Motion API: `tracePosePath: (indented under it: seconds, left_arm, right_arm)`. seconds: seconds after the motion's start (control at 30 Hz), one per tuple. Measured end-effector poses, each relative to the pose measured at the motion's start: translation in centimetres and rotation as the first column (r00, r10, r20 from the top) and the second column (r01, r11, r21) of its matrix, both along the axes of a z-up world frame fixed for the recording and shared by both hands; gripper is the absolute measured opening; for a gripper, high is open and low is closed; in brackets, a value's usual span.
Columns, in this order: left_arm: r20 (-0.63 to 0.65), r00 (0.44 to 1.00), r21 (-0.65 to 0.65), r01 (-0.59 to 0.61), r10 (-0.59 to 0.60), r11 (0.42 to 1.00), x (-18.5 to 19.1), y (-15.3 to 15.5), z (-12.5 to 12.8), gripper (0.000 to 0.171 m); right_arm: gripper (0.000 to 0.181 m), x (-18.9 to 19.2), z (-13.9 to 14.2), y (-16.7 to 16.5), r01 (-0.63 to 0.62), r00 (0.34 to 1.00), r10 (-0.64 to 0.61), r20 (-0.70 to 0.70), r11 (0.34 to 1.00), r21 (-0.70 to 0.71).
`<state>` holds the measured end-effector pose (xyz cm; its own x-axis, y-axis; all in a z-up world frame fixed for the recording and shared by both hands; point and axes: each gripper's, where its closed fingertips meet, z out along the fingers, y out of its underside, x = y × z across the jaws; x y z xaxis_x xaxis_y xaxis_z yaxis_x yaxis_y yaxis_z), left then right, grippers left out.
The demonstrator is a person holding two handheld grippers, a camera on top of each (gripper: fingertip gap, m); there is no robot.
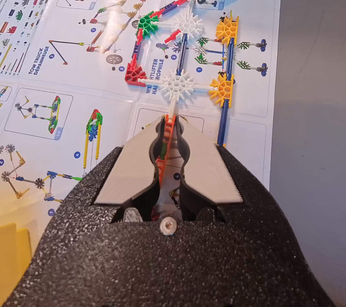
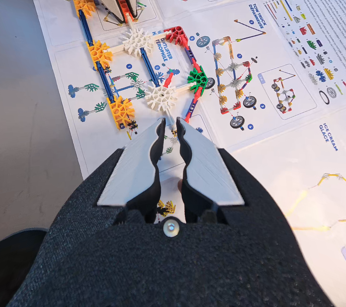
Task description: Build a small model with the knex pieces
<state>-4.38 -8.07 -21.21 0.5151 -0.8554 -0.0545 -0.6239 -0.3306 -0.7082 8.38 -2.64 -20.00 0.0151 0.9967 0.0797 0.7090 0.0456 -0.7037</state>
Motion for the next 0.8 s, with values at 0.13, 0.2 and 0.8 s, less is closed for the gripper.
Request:
tracePosePath:
  seconds: [0.13,0.2,0.8]
  left_arm:
    - [0.006,1.000,-0.004,-0.005,0.005,1.000,0.0,0.0,0.0,0.009]
    - [0.010,1.000,-0.007,-0.006,0.007,1.000,-0.1,0.0,0.0,0.009]
    - [0.386,0.731,0.410,-0.682,0.563,0.605,-17.9,3.4,18.2,0.020]
  right_arm:
    - [0.011,-0.3,2.3,0.9,0.061,0.978,-0.065,-0.196,0.998,-0.027]
    - [0.011,-0.2,3.8,2.0,0.121,0.945,-0.127,-0.303,0.992,-0.037]
    - [0.012,0.8,8.7,4.4,0.286,0.826,-0.209,-0.524,0.956,0.069]
